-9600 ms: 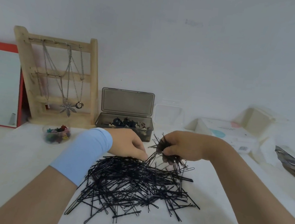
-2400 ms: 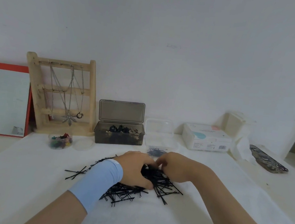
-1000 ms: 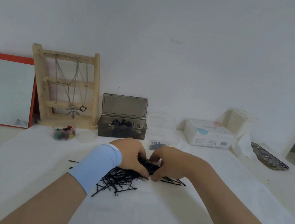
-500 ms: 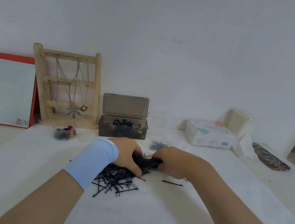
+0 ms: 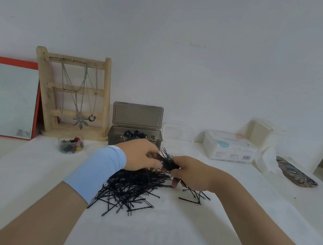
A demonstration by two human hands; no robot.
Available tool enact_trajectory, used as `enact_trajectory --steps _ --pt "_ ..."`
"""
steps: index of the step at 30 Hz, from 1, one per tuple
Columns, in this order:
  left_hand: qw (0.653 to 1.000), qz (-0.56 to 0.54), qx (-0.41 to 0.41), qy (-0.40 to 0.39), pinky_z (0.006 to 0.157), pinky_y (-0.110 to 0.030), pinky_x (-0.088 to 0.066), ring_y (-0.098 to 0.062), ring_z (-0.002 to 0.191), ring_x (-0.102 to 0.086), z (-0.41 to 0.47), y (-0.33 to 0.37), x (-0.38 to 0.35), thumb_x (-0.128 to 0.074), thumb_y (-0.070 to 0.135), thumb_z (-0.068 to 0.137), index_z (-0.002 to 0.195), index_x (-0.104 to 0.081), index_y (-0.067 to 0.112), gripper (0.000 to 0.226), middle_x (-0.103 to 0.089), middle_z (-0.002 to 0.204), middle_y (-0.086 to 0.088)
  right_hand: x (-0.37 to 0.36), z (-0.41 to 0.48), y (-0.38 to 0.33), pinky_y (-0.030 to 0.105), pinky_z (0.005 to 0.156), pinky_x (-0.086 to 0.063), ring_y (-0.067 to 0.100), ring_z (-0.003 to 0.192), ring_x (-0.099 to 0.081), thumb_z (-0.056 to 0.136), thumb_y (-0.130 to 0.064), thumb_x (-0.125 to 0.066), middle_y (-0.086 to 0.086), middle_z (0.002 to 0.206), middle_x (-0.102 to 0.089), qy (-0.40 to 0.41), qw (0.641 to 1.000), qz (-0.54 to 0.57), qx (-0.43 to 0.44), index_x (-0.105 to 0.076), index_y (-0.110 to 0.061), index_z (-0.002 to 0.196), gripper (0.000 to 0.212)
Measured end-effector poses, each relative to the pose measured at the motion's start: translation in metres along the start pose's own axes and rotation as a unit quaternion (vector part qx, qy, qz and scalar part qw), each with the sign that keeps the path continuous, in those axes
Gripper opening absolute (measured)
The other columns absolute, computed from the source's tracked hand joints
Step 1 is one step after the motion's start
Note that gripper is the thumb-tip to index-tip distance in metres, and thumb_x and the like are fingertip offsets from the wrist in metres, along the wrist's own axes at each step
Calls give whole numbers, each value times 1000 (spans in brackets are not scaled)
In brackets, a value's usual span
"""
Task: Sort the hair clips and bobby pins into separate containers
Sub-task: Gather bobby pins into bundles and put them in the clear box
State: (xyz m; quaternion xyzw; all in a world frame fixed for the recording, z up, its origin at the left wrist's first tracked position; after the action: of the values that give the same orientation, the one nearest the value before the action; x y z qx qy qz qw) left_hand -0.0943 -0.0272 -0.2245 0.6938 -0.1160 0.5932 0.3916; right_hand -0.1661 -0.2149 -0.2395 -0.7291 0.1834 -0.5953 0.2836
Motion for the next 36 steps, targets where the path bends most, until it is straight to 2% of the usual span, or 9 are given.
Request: enact_trajectory --steps 6,9,11,13,17,21,26,32,36 --pt "998 36 22 -50 74 -30 -54 -14 70 -68 -3 -9 9 -64 45 89 80 -74 24 24 -74 77 6 1 0 -4 17 57 -39 1 59 -52 97 -9 -42 0 77 -64 -4 999 -39 13 -57 -23 88 23" --pt "993 67 54 -79 69 -25 -50 -2 59 -62 -8 -20 16 -66 44 88 80 -75 26 21 -73 74 14 2 0 0 20 57 -42 11 68 -55 98 -11 -41 2 84 -68 -3 998 -64 -3 -56 -23 91 20" --pt "990 89 73 -86 77 -27 -52 0 67 -63 -10 -25 19 -68 46 86 79 -75 30 19 -73 78 16 2 1 2 18 53 -43 11 67 -56 97 -9 -40 0 87 -69 1 999 -53 -9 -53 -24 90 21" --pt "990 91 71 -83 88 -27 -48 -2 90 -64 -11 -22 19 -70 47 85 98 -71 40 15 -68 96 22 0 2 3 20 56 -46 9 63 -56 96 -8 -40 -1 81 -65 10 1000 -25 -9 -53 -26 89 23" --pt "999 -26 8 -18 92 -24 -43 1 104 -57 -6 -9 16 -73 51 80 132 -47 40 59 -59 113 24 -5 6 1 34 76 -51 16 78 -63 98 -9 -42 1 85 -66 18 1000 10 13 -53 -28 90 23" --pt "994 -82 -30 58 78 -18 -46 7 77 -62 0 2 11 -73 40 84 113 -64 40 30 -69 98 19 -6 8 -4 24 73 -44 -4 75 -57 100 -14 -42 -9 86 -72 53 997 30 39 -54 -28 95 19" --pt "981 -91 -32 170 67 -13 -38 15 75 -55 2 4 10 -78 38 78 101 -67 40 25 -69 86 18 -7 8 -7 45 87 -48 31 95 -59 100 -10 -41 -7 88 -73 83 991 65 79 -54 -23 104 19" --pt "964 -178 -36 195 82 -13 -48 10 91 -62 1 5 10 -76 35 82 114 -68 36 33 -69 99 19 -10 11 -9 34 62 -42 22 63 -48 98 6 -37 4 67 -48 44 947 307 87 -53 -11 99 23" --pt "941 -295 -79 148 99 -41 -51 -1 77 -66 1 16 3 -69 24 90 106 -73 23 16 -74 91 8 -9 8 -8 30 60 -40 21 60 -41 99 1 -37 4 69 -39 -38 907 413 73 -53 -8 100 19"
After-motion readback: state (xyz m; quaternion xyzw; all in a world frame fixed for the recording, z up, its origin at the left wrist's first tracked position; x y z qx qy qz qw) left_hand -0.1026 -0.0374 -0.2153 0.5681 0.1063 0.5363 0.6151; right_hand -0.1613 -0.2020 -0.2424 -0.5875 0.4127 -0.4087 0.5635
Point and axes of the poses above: each hand's wrist, its own z-axis towards the middle knuckle, its own x-axis out of the back of the hand, y = z × x, the point moved 1 cm from there along z, towards the middle knuckle
